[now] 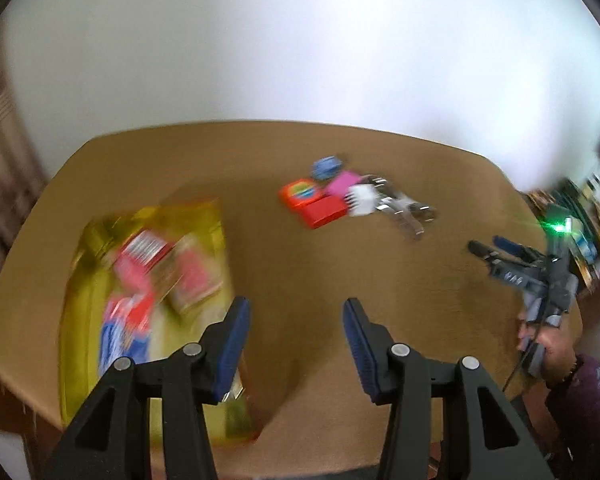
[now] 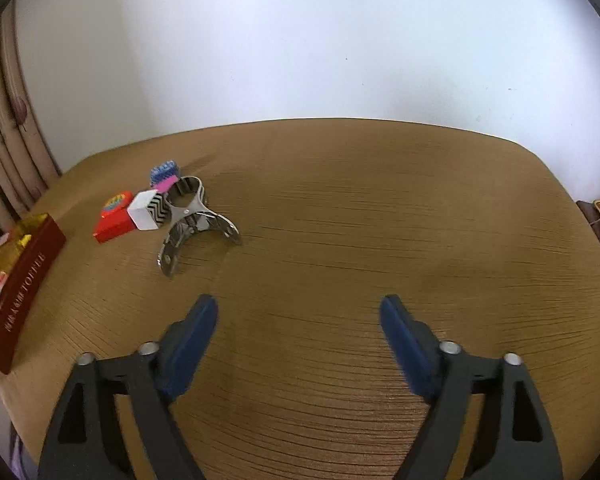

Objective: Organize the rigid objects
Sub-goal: 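Reach the left tool to the red block and grasp it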

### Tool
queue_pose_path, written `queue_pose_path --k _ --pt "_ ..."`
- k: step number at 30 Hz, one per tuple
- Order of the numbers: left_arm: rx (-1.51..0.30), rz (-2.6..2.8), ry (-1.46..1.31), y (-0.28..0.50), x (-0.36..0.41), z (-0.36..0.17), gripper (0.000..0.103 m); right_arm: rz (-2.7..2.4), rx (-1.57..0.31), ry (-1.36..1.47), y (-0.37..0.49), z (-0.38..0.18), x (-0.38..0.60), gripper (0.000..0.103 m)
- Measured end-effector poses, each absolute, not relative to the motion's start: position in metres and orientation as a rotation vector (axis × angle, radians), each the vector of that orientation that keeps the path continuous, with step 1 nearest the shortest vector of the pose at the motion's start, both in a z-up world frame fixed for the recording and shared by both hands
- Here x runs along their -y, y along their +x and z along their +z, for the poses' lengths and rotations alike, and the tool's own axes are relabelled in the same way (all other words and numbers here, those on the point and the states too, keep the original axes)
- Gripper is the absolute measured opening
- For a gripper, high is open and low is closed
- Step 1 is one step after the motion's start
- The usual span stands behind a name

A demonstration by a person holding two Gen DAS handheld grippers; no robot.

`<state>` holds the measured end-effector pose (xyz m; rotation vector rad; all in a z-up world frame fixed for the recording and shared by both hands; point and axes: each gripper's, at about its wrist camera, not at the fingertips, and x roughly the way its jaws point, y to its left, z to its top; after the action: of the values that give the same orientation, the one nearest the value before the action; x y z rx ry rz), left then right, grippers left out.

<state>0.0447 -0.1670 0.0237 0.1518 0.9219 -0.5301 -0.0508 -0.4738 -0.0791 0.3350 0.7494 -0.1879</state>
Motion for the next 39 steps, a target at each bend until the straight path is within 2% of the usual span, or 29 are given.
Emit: queue_pose_path --k 7,16,25,39 --pt "-0.955 -0.71 0.267 0.094 0.241 0.022 0.049 -0.126 -0.695 0.426 -0.059 -0.077 0.481 0.086" --pt "-0.953 -0.793 0.568 0.132 0.312 -0.022 0.049 -0.053 -0.66 0.493 -0.056 -0.082 0.483 0.087" --pt "-1.0 -0.812 0.757 0.155 0.333 -0.057 0.049 -0.009 -0.652 0.55 -0.058 -0.085 0.49 0.088" --pt "-1.096 -0.797 0.784 0.194 0.331 -0.089 0.05 0.009 -0.659 0.57 -0.059 -0.086 0.494 0.088"
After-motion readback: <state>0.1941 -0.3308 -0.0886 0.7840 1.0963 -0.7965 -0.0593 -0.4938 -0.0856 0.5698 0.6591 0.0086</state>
